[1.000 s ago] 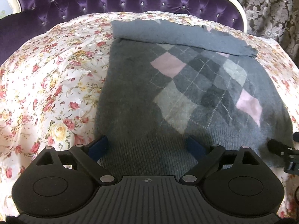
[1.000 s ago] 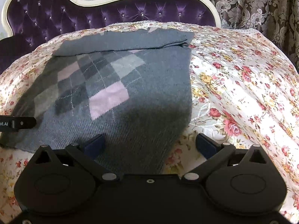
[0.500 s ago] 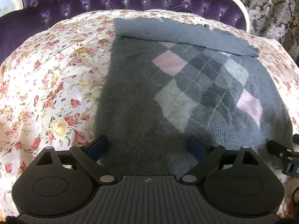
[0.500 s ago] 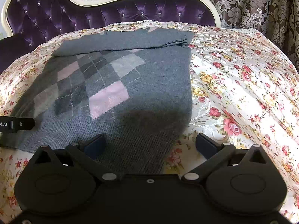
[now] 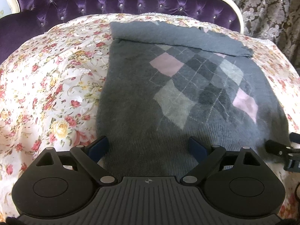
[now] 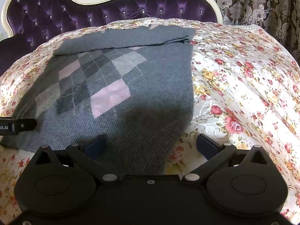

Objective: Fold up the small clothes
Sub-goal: 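Move both tools to the sweater hem, fingers open, then grasp the sweater hem with both tools and close them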

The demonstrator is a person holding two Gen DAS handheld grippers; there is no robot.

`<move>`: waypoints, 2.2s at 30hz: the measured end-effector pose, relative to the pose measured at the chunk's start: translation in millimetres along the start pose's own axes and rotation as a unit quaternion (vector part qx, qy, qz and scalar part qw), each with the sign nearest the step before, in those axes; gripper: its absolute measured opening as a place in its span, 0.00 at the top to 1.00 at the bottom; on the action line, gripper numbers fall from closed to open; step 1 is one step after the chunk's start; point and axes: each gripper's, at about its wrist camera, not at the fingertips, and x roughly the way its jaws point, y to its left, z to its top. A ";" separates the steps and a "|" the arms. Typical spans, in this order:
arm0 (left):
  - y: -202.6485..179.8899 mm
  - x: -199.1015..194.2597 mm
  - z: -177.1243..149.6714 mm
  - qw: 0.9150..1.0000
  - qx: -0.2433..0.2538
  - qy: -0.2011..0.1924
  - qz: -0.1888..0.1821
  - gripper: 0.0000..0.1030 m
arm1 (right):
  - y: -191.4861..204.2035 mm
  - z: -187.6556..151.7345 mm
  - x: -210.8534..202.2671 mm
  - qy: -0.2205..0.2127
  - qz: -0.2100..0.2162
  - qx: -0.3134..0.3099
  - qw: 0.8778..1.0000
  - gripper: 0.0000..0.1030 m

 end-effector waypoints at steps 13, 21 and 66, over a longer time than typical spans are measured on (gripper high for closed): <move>36.0 -36.6 -18.3 0.999 -0.034 -0.024 -0.023 0.18 | 0.0 -13.5 -19.7 0.018 0.049 -0.015 0.999 0.00; 34.7 -13.9 -9.9 0.996 -0.038 0.001 -0.082 0.20 | -32.7 -13.4 -26.9 0.009 0.126 0.082 0.989 0.00; 76.3 -41.0 16.3 0.973 -0.133 -0.049 -0.184 0.90 | -57.0 -2.0 -32.2 -0.001 0.200 0.162 0.966 0.86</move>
